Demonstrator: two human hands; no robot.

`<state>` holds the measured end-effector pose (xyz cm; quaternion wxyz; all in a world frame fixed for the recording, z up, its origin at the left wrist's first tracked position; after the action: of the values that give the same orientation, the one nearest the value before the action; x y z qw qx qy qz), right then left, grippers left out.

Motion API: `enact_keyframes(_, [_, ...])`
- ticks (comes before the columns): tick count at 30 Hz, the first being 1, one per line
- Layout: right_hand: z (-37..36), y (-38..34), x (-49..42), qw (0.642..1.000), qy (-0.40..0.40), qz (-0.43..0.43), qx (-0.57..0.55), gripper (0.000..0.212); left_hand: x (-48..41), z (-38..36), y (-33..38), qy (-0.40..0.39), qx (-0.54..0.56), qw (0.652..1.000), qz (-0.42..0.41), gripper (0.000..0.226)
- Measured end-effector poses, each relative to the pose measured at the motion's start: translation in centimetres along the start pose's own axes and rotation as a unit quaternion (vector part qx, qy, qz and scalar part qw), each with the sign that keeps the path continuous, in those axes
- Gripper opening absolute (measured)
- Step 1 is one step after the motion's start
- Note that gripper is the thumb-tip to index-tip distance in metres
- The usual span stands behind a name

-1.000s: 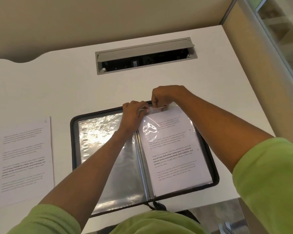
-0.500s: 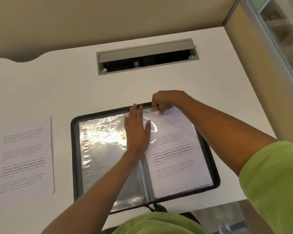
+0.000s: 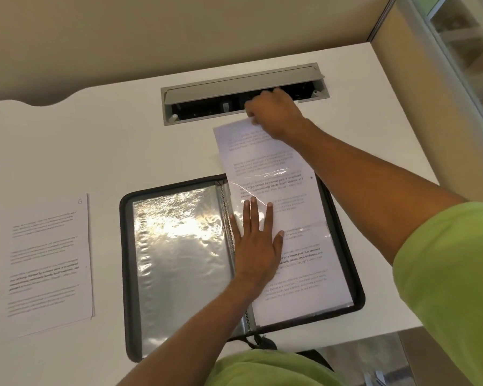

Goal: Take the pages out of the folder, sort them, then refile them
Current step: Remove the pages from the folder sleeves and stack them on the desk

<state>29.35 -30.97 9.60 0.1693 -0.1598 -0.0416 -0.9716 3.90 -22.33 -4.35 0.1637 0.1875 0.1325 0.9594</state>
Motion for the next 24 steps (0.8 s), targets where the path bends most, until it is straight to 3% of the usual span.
enact_keyframes(6, [7.8, 1.4, 0.9, 0.991, 0.130, -0.016, -0.010, 0.010, 0.1, 0.0, 0.0, 0.011, -0.010, 1.000, 0.008, 0.068])
enact_keyframes(10, [11.9, 1.4, 3.0, 0.985, 0.171, -0.003, -0.002, 0.009, 0.0, -0.1, 0.0, 0.012, -0.014, 1.000, 0.010, 0.067])
enact_keyframes(17, [15.6, -1.8, 10.2, 0.974, 0.227, 0.010, 0.020, 0.010, -0.1, 3.5, -2.5, 0.068, 0.101, 0.992, 0.033, 0.066])
enact_keyframes(20, [17.5, -3.8, 13.7, 0.964, 0.260, 0.002, 0.050, 0.013, 0.3, 7.6, -4.6, 0.134, 0.221, 0.966, 0.031, 0.069])
enact_keyframes(24, [19.6, -6.7, 17.4, 0.961, 0.268, 0.018, 0.063, 0.013, 2.0, 15.9, -8.2, 0.266, 0.404, 0.875, 0.011, 0.080])
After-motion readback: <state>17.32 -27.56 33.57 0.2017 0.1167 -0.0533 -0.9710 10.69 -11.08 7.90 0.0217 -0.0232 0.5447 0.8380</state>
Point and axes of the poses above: each hand's wrist, its own x-axis away from the middle knuckle, its own z-axis out of the back of the hand, y = z × x, the point moved 7 cm from there along -x, towards the middle knuckle, and after that the axes turned 14 degrees about -y, right-handed, at the moved point
